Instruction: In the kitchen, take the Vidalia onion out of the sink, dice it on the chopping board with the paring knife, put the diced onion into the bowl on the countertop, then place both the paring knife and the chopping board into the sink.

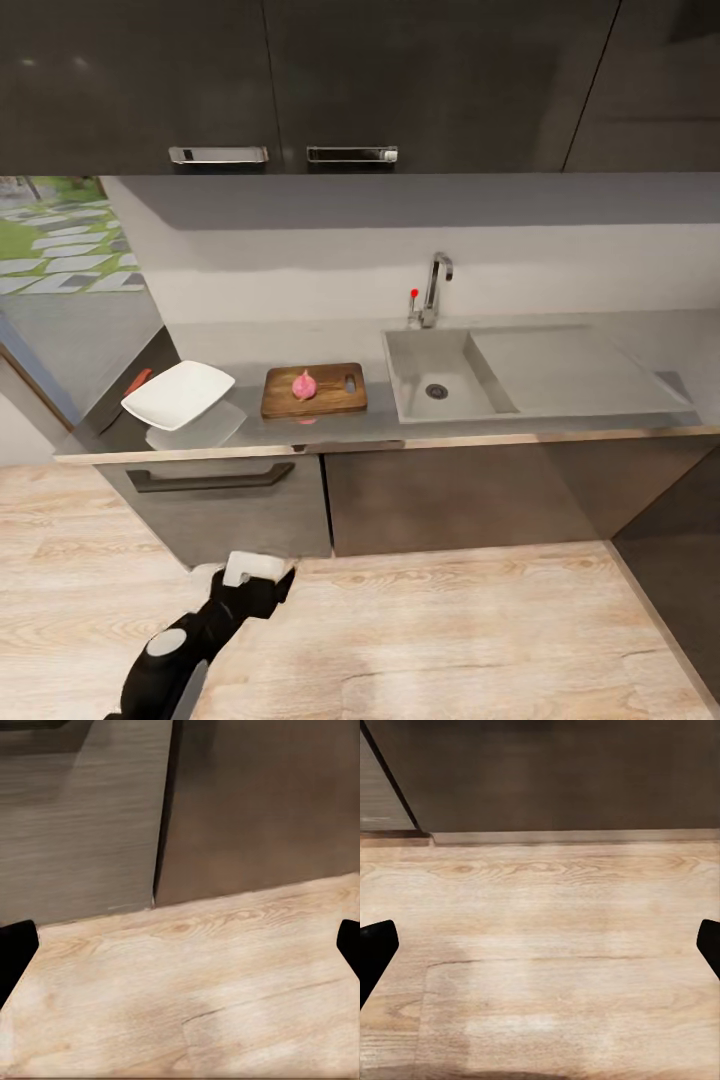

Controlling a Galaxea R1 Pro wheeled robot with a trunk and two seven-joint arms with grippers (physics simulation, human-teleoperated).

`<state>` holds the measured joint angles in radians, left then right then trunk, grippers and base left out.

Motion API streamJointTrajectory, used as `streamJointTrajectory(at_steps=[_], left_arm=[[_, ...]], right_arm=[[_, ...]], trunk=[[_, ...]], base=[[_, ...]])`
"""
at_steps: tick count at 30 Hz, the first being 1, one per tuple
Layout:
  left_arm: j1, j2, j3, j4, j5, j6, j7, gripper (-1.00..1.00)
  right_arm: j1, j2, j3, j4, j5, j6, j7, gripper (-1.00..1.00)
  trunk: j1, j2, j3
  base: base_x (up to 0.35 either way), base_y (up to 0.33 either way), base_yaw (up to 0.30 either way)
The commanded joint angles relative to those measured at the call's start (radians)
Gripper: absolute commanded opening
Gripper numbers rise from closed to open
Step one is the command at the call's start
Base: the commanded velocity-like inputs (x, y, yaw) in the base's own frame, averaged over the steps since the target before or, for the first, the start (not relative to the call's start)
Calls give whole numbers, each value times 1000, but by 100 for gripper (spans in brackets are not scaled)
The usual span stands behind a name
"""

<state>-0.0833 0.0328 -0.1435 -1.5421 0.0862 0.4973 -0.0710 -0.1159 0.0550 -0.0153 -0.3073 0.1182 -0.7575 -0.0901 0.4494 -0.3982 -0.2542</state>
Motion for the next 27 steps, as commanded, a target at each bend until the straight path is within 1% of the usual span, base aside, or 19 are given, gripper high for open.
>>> streamJointTrajectory(at_steps=[1, 2, 3, 4, 5, 6, 7, 8, 9, 11, 12, 13, 16, 18, 21, 24, 27], left_arm=[[36, 14, -1, 2, 9, -46, -1, 100], [54, 21, -1, 4, 9, -72, -1, 100], [90, 33, -1, 9, 9, -123, -2, 100], [170, 63, 0, 28, 11, -246, -4, 100], [184, 69, 0, 36, 12, -269, -4, 100], [207, 79, 1, 56, 12, -317, -5, 100], [216, 83, 1, 69, 13, -341, -5, 100], [232, 88, 2, 101, 13, -391, -5, 100], [238, 90, 2, 121, 13, -417, -5, 100], [252, 96, 4, 208, 13, -515, -5, 100], [258, 98, 27, 308, 14, -586, -6, 100], [259, 98, 35, 325, 14, -593, -6, 100], [261, 99, 80, 402, 16, -616, -7, 100], [261, 98, 94, 434, 16, -620, -7, 100], [261, 98, 103, 492, 16, -623, -7, 100], [260, 94, 108, 599, 17, -624, -7, 100], [260, 90, 109, 616, 17, -625, -7, 100]], right_arm=[[-1, 0, -2, 0, 11, -2, -9, 100], [-1, 0, -2, 0, 11, -2, -8, 100], [-1, 0, -2, 0, 11, -3, -8, 100], [-1, 0, -3, 0, 11, -3, -8, 100], [-1, 0, -3, 0, 11, -3, -9, 100], [-1, 0, -3, 0, 11, -3, -9, 100], [-1, 0, -3, 0, 11, -3, -9, 100], [-1, 0, -4, 0, 11, -4, -9, 100], [-1, 0, -4, 0, 11, -4, -9, 100], [-1, 0, -4, -1, 10, -4, -9, 100], [-1, -1, -5, -3, 10, -5, -7, 100], [-1, -1, -5, -3, 11, -6, -7, 100], [-1, 0, -6, -11, 12, -6, -8, 100], [-1, -2, -6, -13, 12, -6, -9, 100], [-1, -6, -6, -12, 12, -6, -9, 100], [-1, -9, -4, -4, 12, -7, -7, 100], [-1, -10, -3, -2, 12, -8, -7, 100]], trunk=[[1, -2, -2], [1, -2, -2], [1, -2, -2], [1, -2, -2], [1, -2, -2], [1, -2, -2], [1, -2, -2], [1, -2, -2], [1, -2, -2], [1, -2, -2], [1, -2, -2], [1, -2, -2], [1, -2, -2], [1, -2, -2], [1, -2, -2], [1, -2, -2], [1, -2, -2]], base=[[0, 0, 0], [0, 0, 0], [0, 0, 0], [0, 0, 0], [0, 0, 0], [0, 0, 0], [0, 0, 0], [0, 0, 0], [0, 0, 0], [0, 0, 0], [0, 0, 0], [0, 0, 0], [0, 0, 0], [0, 0, 0], [0, 0, 0], [0, 0, 0], [0, 0, 0]])
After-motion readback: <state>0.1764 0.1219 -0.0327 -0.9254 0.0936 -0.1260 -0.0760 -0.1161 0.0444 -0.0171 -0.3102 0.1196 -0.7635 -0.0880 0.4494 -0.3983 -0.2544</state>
